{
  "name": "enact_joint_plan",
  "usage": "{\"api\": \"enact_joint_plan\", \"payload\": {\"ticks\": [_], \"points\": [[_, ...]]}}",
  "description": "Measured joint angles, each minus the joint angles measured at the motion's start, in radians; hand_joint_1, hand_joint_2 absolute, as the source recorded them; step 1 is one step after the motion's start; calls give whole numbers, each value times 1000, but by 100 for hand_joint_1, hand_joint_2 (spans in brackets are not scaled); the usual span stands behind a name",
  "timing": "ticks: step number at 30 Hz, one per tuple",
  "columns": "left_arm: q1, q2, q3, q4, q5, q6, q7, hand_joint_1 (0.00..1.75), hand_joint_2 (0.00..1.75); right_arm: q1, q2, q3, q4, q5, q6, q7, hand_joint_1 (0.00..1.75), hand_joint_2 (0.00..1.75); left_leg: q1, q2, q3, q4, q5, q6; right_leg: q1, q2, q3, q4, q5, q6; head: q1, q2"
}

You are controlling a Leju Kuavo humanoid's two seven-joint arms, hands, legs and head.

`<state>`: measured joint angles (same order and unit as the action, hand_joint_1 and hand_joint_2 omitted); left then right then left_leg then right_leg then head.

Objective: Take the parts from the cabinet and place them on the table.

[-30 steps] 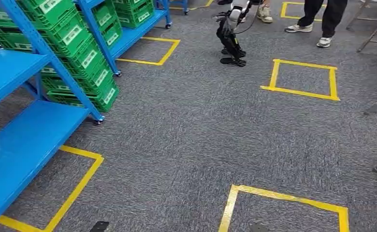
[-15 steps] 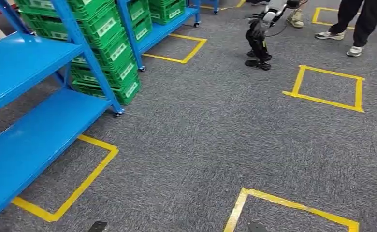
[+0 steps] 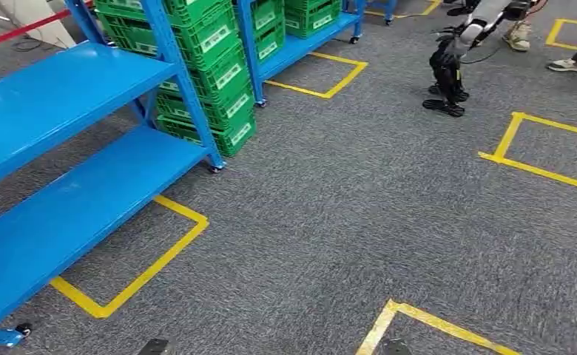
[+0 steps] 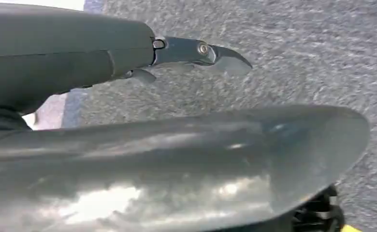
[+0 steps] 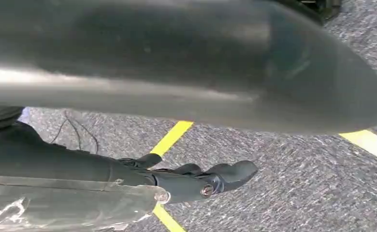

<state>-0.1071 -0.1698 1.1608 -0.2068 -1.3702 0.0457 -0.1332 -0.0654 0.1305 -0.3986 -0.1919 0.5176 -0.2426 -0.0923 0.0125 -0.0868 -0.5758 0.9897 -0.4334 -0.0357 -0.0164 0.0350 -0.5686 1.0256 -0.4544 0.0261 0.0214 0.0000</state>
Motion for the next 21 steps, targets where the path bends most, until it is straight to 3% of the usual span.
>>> {"api": "enact_joint_plan", "payload": {"ticks": [1, 2, 4, 5, 6, 7, 9, 10, 11, 14, 15, 16, 17, 19, 20, 21], "points": [[0, -1, 0, 0, -1, 0, 0, 0, 0, -1, 0, 0, 0, 2, 0, 0, 0, 0, -5, 40, -12, 29, -25, -4, 1, -7, 0, -1, 0, -8, -9, 0], [-4, -1, -1, 0, -2, 0, 0, 0, 0, 0, 0, 0, 0, 3, 1, 0, 0, 0, -5, 59, -44, 94, -65, -7, 3, -18, -2, -1, 0, -13, -14, 0], [-5, -1, -3, 0, -3, -1, 0, 0, 0, 4, 0, 0, 0, 5, 2, 1, 0, 0, -5, 72, -121, 261, -139, -10, 8, -42, -3, -1, -2, -17, -13, 0], [-3, -2, -4, 0, -3, -1, 0, 0, 0, 5, -1, -1, 0, 6, 2, 1, 0, 0, -5, 72, -145, 311, -150, -10, 10, -51, -3, -1, -2, -17, -13, 0], [-1, -2, -4, 0, -3, -1, -2, 0, 0, 5, 0, -1, 0, 6, 1, 1, 0, 0, -5, 72, -144, 312, -136, -9, 11, -60, -2, -1, -2, -18, -13, 0], [1, -2, -4, 0, -3, -1, -2, 0, 0, 4, 0, 0, 0, 6, 1, 1, 0, 0, -5, 73, -123, 271, -102, -6, 11, -67, -2, 0, -2, -18, -14, 0], [0, -2, -4, 0, -3, 0, -3, 0, 0, 2, 0, -1, 0, 6, 1, 1, 0, 0, -8, 92, -32, 100, -16, 4, 12, -82, 3, 0, -4, -16, -13, 0], [-1, -2, -4, 0, -3, 1, -3, 0, 0, 2, 0, -1, 0, 6, 1, 1, 0, 0, -14, 133, 5, 34, 0, 12, 14, -86, 5, 0, -5, -13, -14, 0], [-5, -2, -5, 0, -3, 1, -3, 0, 0, 2, 0, -1, 0, 6, 1, 1, 0, 0, -22, 152, 18, -3, -12, 13, 23, -92, 2, 8, -10, -6, -16, 0], [-2, 0, -4, 0, -3, 3, -3, 0, 0, 2, 0, -1, 0, 8, 2, 4, 0, 0, -23, 123, 6, 2, -8, 26, 21, -119, 7, -5, -4, 6, -13, 0], [-1, 0, -4, 0, -3, 3, -3, 0, 0, 1, 0, -1, 0, 8, 2, 4, 0, 0, -15, 116, 11, -7, -1, 35, 20, -115, 5, -2, -9, 15, -16, 0], [0, -1, -5, 0, -3, 3, -3, 0, 0, 0, 0, -1, 0, 8, 2, 4, 0, 0, -12, 110, 11, -8, 1, 38, 17, -80, -3, 17, -26, 23, -11, 0], [-1, -1, -5, 0, -3, 3, 0, 0, 0, 1, 0, -1, 0, 9, 2, 5, 0, 0, -11, 103, 10, -8, 2, 42, 16, -56, -25, 71, -61, 26, -8, 0], [-3, -3, -5, 0, -3, 5, 9, 0, 0, 4, 0, -1, 0, 11, 2, 8, 0, 0, -11, 86, 10, -8, 2, 46, 14, -41, -103, 242, -138, 31, -5, 0], [-2, -3, -4, 0, -3, 6, 11, 0, 0, 6, 0, -1, 0, 12, 2, 10, 0, 0, -11, 77, 10, -8, 2, 46, 14, -39, -133, 303, -155, 33, -5, 0], [-1, -3, -4, 0, -3, 6, 13, 0, 0, 7, -1, -1, 0, 12, 2, 10, 0, 0, -11, 68, 10, -8, 2, 46, 14, -39, -141, 312, -146, 33, -5, 0]]}}
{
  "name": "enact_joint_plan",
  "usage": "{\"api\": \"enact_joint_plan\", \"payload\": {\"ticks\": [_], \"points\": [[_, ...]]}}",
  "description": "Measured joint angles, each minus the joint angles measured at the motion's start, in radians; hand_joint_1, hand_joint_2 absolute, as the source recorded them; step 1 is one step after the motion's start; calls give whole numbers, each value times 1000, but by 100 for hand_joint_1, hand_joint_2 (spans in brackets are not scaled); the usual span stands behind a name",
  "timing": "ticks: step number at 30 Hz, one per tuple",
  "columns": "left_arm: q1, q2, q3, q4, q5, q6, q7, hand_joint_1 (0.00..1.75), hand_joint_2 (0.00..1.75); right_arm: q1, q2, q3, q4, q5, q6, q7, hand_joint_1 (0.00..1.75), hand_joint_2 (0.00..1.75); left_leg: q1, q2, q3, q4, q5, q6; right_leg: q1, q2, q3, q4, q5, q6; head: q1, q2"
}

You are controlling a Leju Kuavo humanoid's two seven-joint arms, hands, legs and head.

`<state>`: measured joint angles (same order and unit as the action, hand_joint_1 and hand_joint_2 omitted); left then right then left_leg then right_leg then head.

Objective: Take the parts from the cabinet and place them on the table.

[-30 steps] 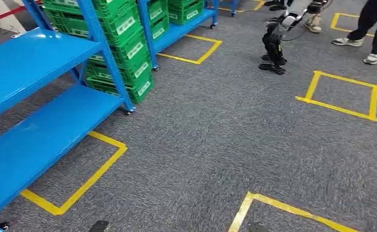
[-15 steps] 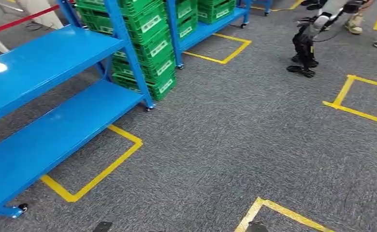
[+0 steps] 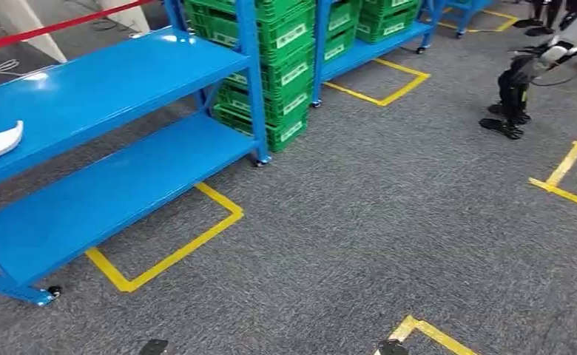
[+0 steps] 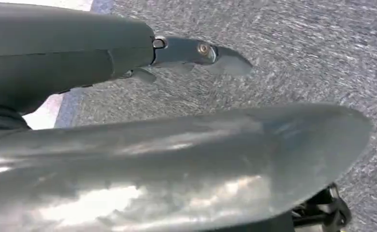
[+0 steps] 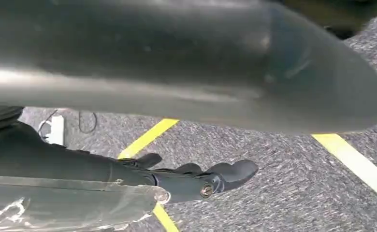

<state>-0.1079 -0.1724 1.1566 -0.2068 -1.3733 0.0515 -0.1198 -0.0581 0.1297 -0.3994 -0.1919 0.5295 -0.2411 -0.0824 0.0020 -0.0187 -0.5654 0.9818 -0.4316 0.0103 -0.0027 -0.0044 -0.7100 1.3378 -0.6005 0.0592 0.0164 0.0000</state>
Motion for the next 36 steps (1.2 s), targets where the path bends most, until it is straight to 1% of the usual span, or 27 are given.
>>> {"api": "enact_joint_plan", "payload": {"ticks": [1, 3, 4, 5, 6, 8, 9, 10, 11, 13, 14, 15, 16, 18, 19, 20, 24, 25, 26, 27, 29, 30, 31, 32, 34, 35, 36], "points": [[1, 0, 0, 0, 0, 0, 1, 0, 0, 0, 0, 0, 0, 0, 0, 0, 0, 0, 1, -8, 1, 0, 0, -1, -1, 0, 15, -35, 30, 1, 0, 0], [0, -2, 0, 0, 0, 0, 2, 0, 0, -1, 0, 0, 0, 0, 0, 0, 0, 0, 5, -30, 3, 3, 0, -8, -8, 13, 100, -210, 122, 3, 0, 0], [-1, -2, 0, 0, 0, 0, 2, 0, 0, -1, 0, 0, 0, 0, 0, 0, 0, 0, 5, -39, 2, 7, -1, -17, -17, 46, 140, -291, 143, 9, 0, 0], [-3, 0, 0, 0, 0, 1, 2, 0, 0, -1, 2, 0, 0, 0, 0, 0, 0, 0, 2, -47, -5, 16, -4, -24, -19, 68, 150, -311, 129, 7, 5, 0], [-2, 0, 0, 0, 0, 1, 2, 0, 0, -2, 2, 0, 0, 0, 0, 0, 0, 0, 1, -51, -9, 13, 0, -29, -17, 59, 150, -308, 132, -5, 2, 0], [2, 1, 0, 0, 0, 1, 2, 0, 0, -3, 0, 0, 0, 0, 0, 0, 0, 0, 7, -63, -9, 3, 9, -42, -10, 51, 147, -306, 134, -19, 3, 0], [3, 2, 0, 0, 0, 1, 2, 0, 0, -4, 0, 0, 0, 0, 0, 0, 0, 0, 8, -66, -12, 4, 7, -46, -13, 43, 148, -310, 139, -28, 2, 0], [4, 1, 0, 0, 0, 1, 3, 0, 0, -5, 0, -1, 0, 0, 0, 0, 0, 0, 6, -33, -17, 19, -8, -50, -14, 34, 148, -312, 140, -36, 1, 0], [2, 1, 0, 0, 0, 1, 3, 0, 0, -4, 0, -1, 0, 0, 0, 0, 0, 0, 5, -12, -36, 64, -41, -54, -13, 27, 148, -312, 140, -42, -8, 0], [-2, 1, 0, 0, 0, 1, 3, 0, 0, -2, 0, -1, 0, 0, 0, 0, 0, 0, 5, 3, -109, 218, -119, -58, -9, 7, 146, -312, 138, -47, -9, 0], [-2, 1, 0, 0, 0, 0, 3, 0, 0, 0, 0, -1, 0, 1, 0, -1, 0, 0, 5, 4, -143, 292, -145, -59, -8, -4, 146, -312, 137, -48, -9, 0], [0, 1, 0, 0, 0, -1, 3, 0, 0, 0, 0, -1, 0, 2, 0, -3, 0, 0, 5, 4, -158, 321, -145, -58, -7, -12, 146, -312, 137, -48, -8, 0], [2, 1, 0, 0, 0, -4, 4, 0, 0, -1, 0, -1, 0, 3, 1, -4, 0, 0, 5, 4, -148, 303, -120, -56, -6, -20, 147, -312, 136, -48, -9, 0], [2, 1, 0, 0, -1, -6, 3, 0, 0, -3, 0, -1, 0, 8, 1, -14, 0, 0, 4, 12, -77, 162, -36, -47, -5, -32, 152, -312, 135, -47, -8, 0], [2, 1, 0, 0, -1, -7, 1, 0, 0, -5, 0, -1, 0, 10, 1, -20, 0, 0, 0, 34, -33, 81, -1, -40, -5, -38, 155, -312, 132, -44, -9, 0], [0, 1, 0, 0, -1, -7, -2, 0, 175, -5, 0, -1, 0, 11, 0, -26, 0, 0, -9, 71, -8, 29, -3, -36, 3, -43, 156, -309, 129, -39, -10, 0], [0, 3, -1, 0, -2, -8, -8, 0, 175, -7, 0, -1, 0, 13, 0, -37, 0, 0, -10, 42, -8, 8, -5, -19, 4, -72, 161, -316, 128, -19, -11, 0], [2, 3, -1, 0, -2, -8, -9, 0, 175, -8, 0, -1, 0, 13, 0, -39, 0, 0, -2, 36, -3, 2, 0, -12, -1, -59, 156, -310, 120, -11, -12, 0], [1, 3, -1, 0, -2, -8, -10, 0, 175, -9, 0, -1, 0, 13, 0, -40, 0, 0, -1, 30, -3, 2, 0, -7, 0, -28, 143, -275, 94, -6, -6, 0], [-2, 2, -1, 0, -2, -8, -10, 0, 175, -9, 0, -1, 0, 14, 0, -42, 0, 0, 0, 23, -4, 2, 1, -3, -1, -12, 109, -201, 55, -3, -3, 0], [-2, 2, -1, 0, 0, -8, -10, 0, 175, -7, 0, -1, 0, 15, 0, -40, 0, 0, 0, 8, -4, 3, 1, -1, -2, -1, 29, -39, -10, 1, -2, 0], [-1, 2, -1, 0, 2, -8, -10, 0, 175, -7, 0, -1, 0, 18, 0, -37, 0, 0, 0, 1, -3, 3, 1, -1, -2, 0, 5, 0, -14, 1, -2, 0], [0, 3, 0, 0, 3, -8, -10, 0, 175, -7, 0, -1, 0, 19, 0, -35, 0, 0, 0, -6, -3, 3, 1, -2, -2, 0, 4, -9, 5, 1, -3, 0], [0, 3, 0, 0, 3, -8, -11, 0, 175, -8, 0, -1, 0, 21, 0, -35, 0, 0, 1, -16, -2, 4, 1, -2, -4, 1, 26, -63, 46, 2, -2, 0], [-2, 2, 0, 0, 3, -9, -18, 0, 175, -9, -1, -1, 0, 24, 1, -35, 0, 0, 6, -35, 2, 8, -3, -11, -12, 20, 118, -252, 141, 5, -2, 0], [-3, 3, 0, 0, 4, -9, -19, 0, 175, -10, 0, -1, 0, 25, 2, -35, 0, 0, 4, -42, -1, 11, -4, -19, -18, 57, 139, -294, 132, 9, 0, 0], [-5, 4, 0, 0, 4, -9, -21, 0, 175, -10, 1, -1, 0, 26, 2, -35, 0, 0, 0, -51, -7, 20, -6, -25, -18, 60, 144, -305, 133, -2, 2, 0]]}}
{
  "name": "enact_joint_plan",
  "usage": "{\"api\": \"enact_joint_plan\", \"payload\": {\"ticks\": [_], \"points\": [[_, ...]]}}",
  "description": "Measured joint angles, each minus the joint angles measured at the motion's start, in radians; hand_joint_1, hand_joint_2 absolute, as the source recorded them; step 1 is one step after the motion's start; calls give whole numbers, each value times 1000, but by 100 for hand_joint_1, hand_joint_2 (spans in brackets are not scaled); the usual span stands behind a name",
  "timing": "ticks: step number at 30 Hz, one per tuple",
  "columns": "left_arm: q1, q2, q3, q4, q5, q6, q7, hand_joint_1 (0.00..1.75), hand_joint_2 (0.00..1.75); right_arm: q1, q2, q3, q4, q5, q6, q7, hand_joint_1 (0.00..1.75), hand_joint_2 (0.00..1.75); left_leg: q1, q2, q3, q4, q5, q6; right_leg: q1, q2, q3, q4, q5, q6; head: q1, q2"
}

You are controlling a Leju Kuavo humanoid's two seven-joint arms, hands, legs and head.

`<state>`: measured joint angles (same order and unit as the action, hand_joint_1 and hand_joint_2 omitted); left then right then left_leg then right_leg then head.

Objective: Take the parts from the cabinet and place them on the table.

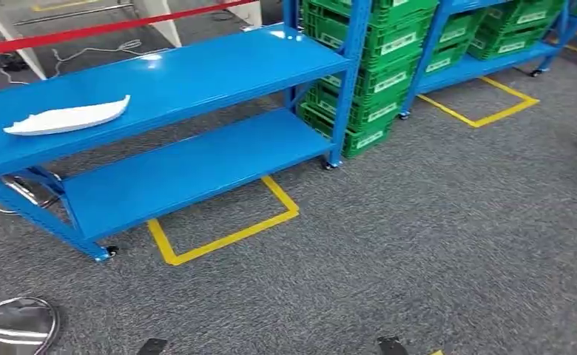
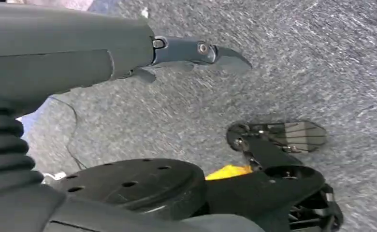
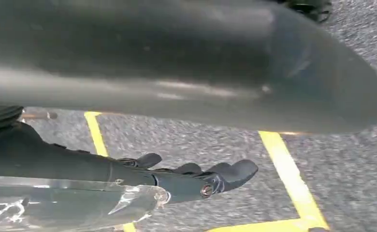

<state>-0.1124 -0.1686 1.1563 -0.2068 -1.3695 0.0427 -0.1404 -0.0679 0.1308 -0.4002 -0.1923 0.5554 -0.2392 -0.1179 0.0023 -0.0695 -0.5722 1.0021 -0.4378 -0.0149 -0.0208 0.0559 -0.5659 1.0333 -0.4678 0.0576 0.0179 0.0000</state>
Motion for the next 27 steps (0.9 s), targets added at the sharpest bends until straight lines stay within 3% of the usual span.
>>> {"api": "enact_joint_plan", "payload": {"ticks": [3, 4, 5, 6, 8, 9, 10, 11, 13, 14, 15, 17, 19, 20, 21, 23, 24, 25, 26, 27], "points": [[6, 1, 0, 0, 2, 3, 0, 0, 175, 0, 0, 0, 0, -3, 0, 0, 0, 0, 6, -13, -4, -14, 13, -18, 8, -16, -4, 3, 6, -22, -2, 0], [6, 3, 0, 0, 2, 4, 2, 0, 175, 0, 0, 0, 0, -3, 0, 1, 0, 0, 7, -9, -5, -10, 8, -22, 2, -26, -3, -2, 10, -31, -1, 0], [7, 3, 0, 0, 4, 5, 3, 0, 175, -1, 0, 0, 0, -2, 0, 3, 0, 0, 3, 20, -15, 13, -14, -26, 2, -30, -4, -3, 10, -38, -6, 0], [4, 3, 0, 0, 7, 5, 1, 0, 175, 0, 0, 0, 0, 1, 0, 7, 0, 0, 3, 38, -44, 74, -53, -30, 3, -38, -5, -2, 11, -42, -14, 0], [2, 3, 0, 0, 7, 5, -7, 0, 175, 5, 0, 0, 0, 2, 0, 9, 0, 0, 4, 54, -125, 243, -130, -35, 7, -60, -7, -2, 9, -45, -14, 0], [2, 3, 0, 0, 7, 5, -8, 0, 175, 7, 0, -1, 0, 2, 0, 9, 0, 0, 4, 55, -150, 296, -144, -35, 9, -68, -8, -2, 9, -46, -15, 0], [4, 3, 0, 0, 7, 5, -7, 0, 175, 7, 0, -1, 0, 2, 0, 8, 0, 0, 4, 55, -155, 305, -138, -34, 10, -74, -8, -2, 9, -46, -14, 0], [7, 3, 0, 0, 7, 5, -7, 0, 175, 6, 0, -2, 0, 1, 0, 8, 0, 0, 4, 56, -138, 273, -106, -30, 11, -81, -7, -2, 9, -46, -15, 0], [7, 3, 0, 0, 7, 5, -5, 0, 175, 3, 0, -3, 0, 2, 0, 7, 0, 0, 0, 71, -49, 103, -14, -18, 13, -93, -3, -2, 8, -45, -15, 0], [5, 3, 0, 0, 7, 5, -5, 0, 175, 2, 0, -3, 0, 2, 0, 7, 0, 0, -6, 110, -5, 26, 9, -10, 14, -97, -1, -2, 6, -42, -15, 0], [1, 3, 0, 0, 7, 5, -4, 0, 175, 3, 0, -3, 0, 2, 0, 7, 0, 0, -15, 130, 7, -10, -6, -7, 22, -102, -3, 3, 2, -36, -17, 0], [-1, 4, 0, 0, 7, 5, -4, 0, 175, 3, 0, -3, 0, 2, 0, 7, 0, 0, -14, 113, -1, -7, -4, 0, 22, -116, -2, -4, 4, -28, -16, 0], [3, 5, 0, 0, 7, 5, -2, 0, 175, 2, 0, -4, 0, 2, 0, 7, 0, 0, -10, 96, 4, -18, 4, 15, 21, -126, 6, -8, 2, -14, -18, 0], [4, 5, 0, 0, 7, 5, -1, 0, 175, 2, 0, -4, 0, 2, 0, 7, 0, 0, -6, 91, 5, -21, 8, 21, 19, -96, -3, 8, -12, -6, -13, 0], [3, 6, 0, 0, 7, 5, -1, 0, 175, 2, 0, -4, 0, 2, 0, 6, 0, 0, -4, 84, 5, -21, 9, 26, 18, -73, -23, 57, -45, -4, -9, 0], [2, 4, 0, 0, 7, 5, -1, 0, 175, 4, 0, -4, 0, 1, 0, 7, 0, 0, -4, 70, 3, -20, 9, 31, 17, -60, -97, 218, -123, 0, -6, 0], [3, 5, 0, 0, 6, 5, -1, 0, 175, 6, 0, -4, 0, 1, 0, 7, 0, 0, -4, 62, 4, -20, 9, 31, 17, -59, -132, 290, -146, 2, -6, 0], [5, 5, 0, 0, 7, 5, -1, 0, 175, 7, 0, -4, 0, 1, 0, 7, 0, 0, -4, 53, 4, -20, 9, 30, 16, -60, -143, 306, -140, 3, -6, 0], [5, 5, 0, 0, 7, 5, -1, 0, 175, 8, 0, -4, 0, 1, 0, 7, 0, 0, -2, 45, 5, -19, 9, 30, 15, -59, -130, 273, -109, 4, -6, 0], [5, 5, 0, 0, 7, 5, -2, 0, 175, 7, 0, -4, 0, 2, 0, 6, 0, 0, -1, 36, 6, -19, 9, 28, 12, -59, -98, 204, -67, 4, -6, 0]]}}
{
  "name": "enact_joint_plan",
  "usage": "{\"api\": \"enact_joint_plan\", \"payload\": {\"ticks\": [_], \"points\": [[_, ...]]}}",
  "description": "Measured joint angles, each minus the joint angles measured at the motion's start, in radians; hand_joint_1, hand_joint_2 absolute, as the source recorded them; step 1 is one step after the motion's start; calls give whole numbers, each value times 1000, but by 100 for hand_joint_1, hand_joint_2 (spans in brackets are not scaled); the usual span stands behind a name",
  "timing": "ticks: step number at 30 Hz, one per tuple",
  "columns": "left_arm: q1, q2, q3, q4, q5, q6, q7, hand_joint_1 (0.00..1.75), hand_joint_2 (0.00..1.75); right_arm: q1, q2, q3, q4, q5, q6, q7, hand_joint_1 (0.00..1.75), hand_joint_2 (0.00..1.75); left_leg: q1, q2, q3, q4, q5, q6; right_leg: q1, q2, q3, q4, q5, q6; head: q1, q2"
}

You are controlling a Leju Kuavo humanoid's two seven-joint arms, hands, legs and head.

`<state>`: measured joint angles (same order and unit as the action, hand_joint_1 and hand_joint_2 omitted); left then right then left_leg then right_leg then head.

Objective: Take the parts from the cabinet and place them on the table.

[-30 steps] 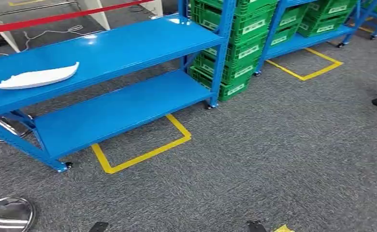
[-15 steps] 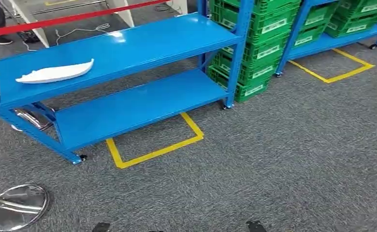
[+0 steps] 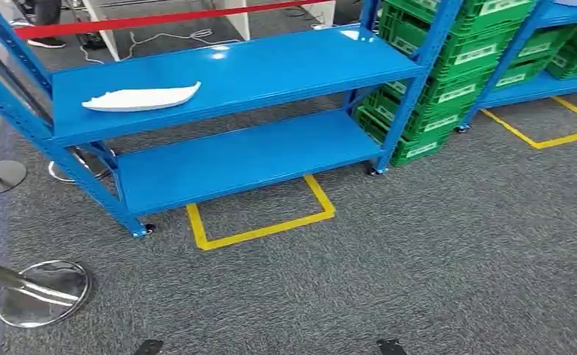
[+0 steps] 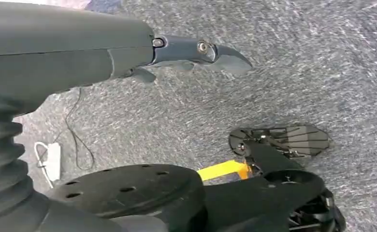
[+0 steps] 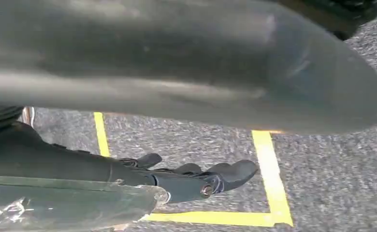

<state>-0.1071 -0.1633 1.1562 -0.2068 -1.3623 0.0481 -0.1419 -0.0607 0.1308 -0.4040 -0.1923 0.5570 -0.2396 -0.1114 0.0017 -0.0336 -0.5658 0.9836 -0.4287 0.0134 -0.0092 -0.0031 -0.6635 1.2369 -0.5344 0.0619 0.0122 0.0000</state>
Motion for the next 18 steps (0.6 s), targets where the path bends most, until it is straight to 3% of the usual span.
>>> {"api": "enact_joint_plan", "payload": {"ticks": [1, 2, 3, 4, 6, 7, 8, 9, 10, 12, 13, 14, 15, 16, 17, 18], "points": [[0, -1, 0, 0, 0, 0, -2, 0, 175, -1, 0, 0, 0, 0, 0, 0, 0, 0, 3, -10, 2, 1, -1, -5, -4, 6, 49, -97, 49, 2, 0, 0], [-1, -1, 0, 0, 0, 0, -2, 0, 175, -1, 0, 0, 0, 1, 0, -1, 0, 0, 5, -18, 2, 6, -3, -12, -11, 28, 90, -179, 80, 7, 1, 0], [-2, 1, 0, 0, 0, 0, -3, 0, 175, -2, 1, 0, 0, 1, 0, -1, 0, 0, -1, -24, -4, 15, -7, -22, -11, 53, 104, -209, 62, 6, 3, 0], [-3, 2, 0, 0, 0, 0, -3, 0, 175, -2, 2, 0, 0, 1, 0, -1, 0, 0, 0, -31, -7, 14, -4, -28, -10, 47, 105, -207, 66, -7, 1, 0], [2, 2, 0, 0, 0, 0, -4, 0, 175, -3, 2, 0, 0, 1, 0, -1, 0, 0, 5, -39, -7, 4, 4, -40, -3, 40, 103, -204, 68, -21, 2, 0], [3, 3, 0, 0, 0, 1, -6, 0, 175, -3, 3, -1, 0, 1, 0, -1, 0, 0, 6, -43, -10, 4, 4, -45, -7, 33, 103, -209, 73, -30, 2, 0], [4, 5, 0, 0, 0, 1, -6, 0, 175, -4, 4, -1, 0, 1, 0, -2, 0, 0, 5, -20, -12, 15, -7, -50, -9, 26, 104, -211, 75, -37, 2, 0], [2, 5, 0, 0, 0, 2, -8, 0, 175, -4, 4, -2, 0, 1, 0, -3, 0, 0, 4, 3, -30, 52, -36, -54, -8, 21, 103, -211, 75, -44, -8, 0], [-1, 5, 0, 0, 0, 3, -9, 0, 175, -3, 5, -2, 0, 1, 0, -4, 0, 0, 5, 15, -67, 132, -82, -59, -7, 11, 102, -211, 74, -47, -12, 0], [-1, 5, 0, 0, 0, 3, -9, 0, 175, 0, 5, -3, 0, 1, 0, -4, 0, 0, 6, 19, -143, 289, -147, -63, -6, -6, 99, -211, 73, -48, -12, 0], [0, 4, 0, 0, 1, 3, -9, 0, 175, 0, 5, -4, 0, 1, 0, -4, 0, 0, 6, 19, -160, 323, -150, -64, -6, -13, 99, -211, 73, -48, -12, 0], [1, 4, 0, 0, 0, 3, -9, 0, 175, -1, 5, -5, 0, 1, 0, -4, 0, 0, 6, 20, -153, 310, -129, -62, -5, -20, 99, -211, 73, -48, -12, 0], [1, 5, 0, 0, 0, 3, -9, 0, 175, -1, 5, -6, 0, 1, 0, -3, 0, 0, 6, 22, -126, 257, -90, -59, -5, -26, 101, -211, 73, -47, -12, 0], [1, 5, 0, 0, 0, 3, -6, 0, 175, -3, 5, -7, 0, 1, 0, -3, 0, 0, 5, 29, -79, 168, -42, -54, -5, -32, 103, -211, 72, -46, -12, 0], [1, 6, 0, 0, 0, 3, -2, 0, 175, -4, 5, -8, 0, 0, 0, -2, 0, 0, 4, 50, -34, 85, -7, -49, -5, -37, 106, -211, 70, -43, -13, 0], [0, 6, 0, 0, 0, 3, 1, 0, 175, -4, 5, -9, 0, 0, 0, 0, 0, 0, -1, 80, -9, 34, -3, -46, 1, -41, 106, -209, 68, -38, -15, 0]]}}
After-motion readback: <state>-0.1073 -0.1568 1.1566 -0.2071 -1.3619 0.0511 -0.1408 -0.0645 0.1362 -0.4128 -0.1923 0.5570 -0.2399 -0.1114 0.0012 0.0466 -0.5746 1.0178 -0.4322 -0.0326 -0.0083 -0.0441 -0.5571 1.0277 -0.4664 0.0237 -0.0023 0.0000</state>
